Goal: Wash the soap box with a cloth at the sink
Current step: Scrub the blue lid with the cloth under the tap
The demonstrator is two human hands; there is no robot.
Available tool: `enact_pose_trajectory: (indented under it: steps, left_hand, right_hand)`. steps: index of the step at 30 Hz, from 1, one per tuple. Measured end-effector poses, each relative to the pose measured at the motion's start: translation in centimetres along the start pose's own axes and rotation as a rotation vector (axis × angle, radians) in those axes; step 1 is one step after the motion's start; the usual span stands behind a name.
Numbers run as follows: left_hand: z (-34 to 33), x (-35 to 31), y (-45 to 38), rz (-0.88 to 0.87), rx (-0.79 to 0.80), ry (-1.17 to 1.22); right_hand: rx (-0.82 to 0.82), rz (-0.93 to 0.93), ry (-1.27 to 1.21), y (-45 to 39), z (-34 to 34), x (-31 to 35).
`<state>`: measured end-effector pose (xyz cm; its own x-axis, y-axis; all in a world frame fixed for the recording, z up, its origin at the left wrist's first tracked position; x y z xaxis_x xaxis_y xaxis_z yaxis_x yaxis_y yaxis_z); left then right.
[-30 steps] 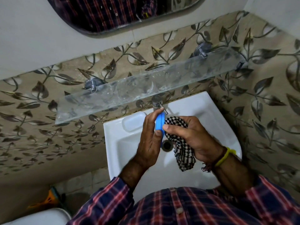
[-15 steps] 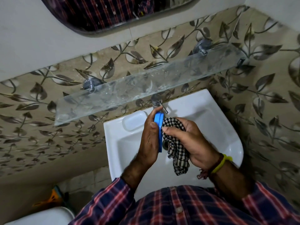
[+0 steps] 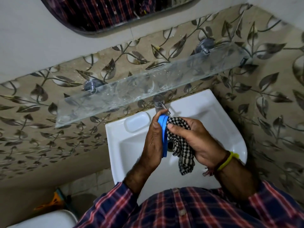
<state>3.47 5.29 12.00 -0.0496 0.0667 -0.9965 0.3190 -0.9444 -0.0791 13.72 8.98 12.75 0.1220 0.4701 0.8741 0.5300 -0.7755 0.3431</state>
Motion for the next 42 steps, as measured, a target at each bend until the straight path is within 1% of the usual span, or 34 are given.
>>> enact_pose_trajectory:
  steps: [2, 3, 6, 9, 12, 14, 17, 19, 21, 23, 25, 28, 31, 33, 36, 38, 40, 42]
  left_hand:
    - [-0.3, 0.1, -0.1, 0.007, 0.009, 0.011]
    - [-0.2, 0.0, -0.2, 0.008, 0.005, 0.014]
    - [0.1, -0.3, -0.7, 0.005, 0.013, -0.004]
    - [0.0, -0.3, -0.6, -0.012, 0.039, -0.016]
    - [-0.6, -0.3, -0.4, 0.024, 0.05, 0.035]
    - [-0.6, -0.6, -0.7, 0.053, 0.03, 0.078]
    - [0.9, -1.7, -2.0, 0.046, -0.049, 0.082]
    - [1.3, -2.2, -2.5, 0.042, -0.067, 0.061]
    - [0.8, -2.3, -2.2, 0.057, -0.046, 0.063]
    - [0.2, -1.9, -1.5, 0.084, -0.032, 0.12]
    - [0.4, -1.5, -1.4, 0.096, -0.046, 0.142]
    - [0.7, -1.8, -1.9, 0.075, -0.069, 0.099]
    - [0.5, -2.3, -2.1, 0.066, -0.059, 0.11]
    - [0.8, -2.4, -2.3, 0.065, -0.069, 0.111]
    - [1.2, -2.1, -2.5, 0.115, -0.089, 0.144]
    - [1.3, -1.9, -2.4, 0.153, -0.096, 0.182]
    - [1.3, -1.9, -2.4, 0.174, -0.117, 0.235]
    - [1.6, -2.0, -2.6, 0.208, -0.176, 0.292]
  right_hand:
    - [-0.021, -0.036, -0.061, 0.0, 0.0, -0.5]
    - [-0.012, -0.021, -0.038, 0.1, 0.0, -0.5]
    - [0.046, 0.102, 0.137, 0.6, -0.4, 0.0]
    - [0.088, 0.15, 0.288, 0.8, -0.4, 0.7]
    - [0.08, 0.139, 0.286, 0.5, -0.1, 1.2]
    - [0.084, 0.179, 0.305, 0.5, -0.5, 1.5]
    - [0.163, 0.227, 0.428, 1.0, -2.0, 0.7]
    - [0.182, 0.202, 0.427, 1.2, -2.4, 0.2]
    - [0.136, 0.217, 0.406, 1.0, -1.9, 0.7]
    - [0.098, 0.255, 0.403, 0.8, -1.5, 1.5]
    - [0.143, 0.262, 0.438, 1.0, -1.9, 1.4]
    - [0.254, 0.231, 0.506, 1.5, -2.6, 0.5]
    - [0.235, 0.238, 0.511, 1.3, -2.3, 0.9]
    - [0.212, 0.276, 0.575, 1.0, -2.5, 1.0]
    - [0.219, 0.364, 0.813, 1.3, -2.9, 0.4]
    - [0.207, 0.424, 0.922, 1.8, -2.8, 0.4]
    - [0.162, 0.51, 0.994, 2.5, -2.7, 0.8]
    - [0.086, 0.637, 1.028, 3.2, -2.9, 1.7]
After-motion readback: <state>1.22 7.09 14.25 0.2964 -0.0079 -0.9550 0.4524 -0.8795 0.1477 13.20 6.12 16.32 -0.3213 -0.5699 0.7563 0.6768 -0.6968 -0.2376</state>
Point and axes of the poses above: each hand's wrist, its own y-axis away from the middle knuckle, its own z-axis out of the back of the hand, x = y × z, the point moved 9 cm from there along -y, towards the middle knuckle, and after that the axes turned 4 degrees about -x, right-handed, at the moved point
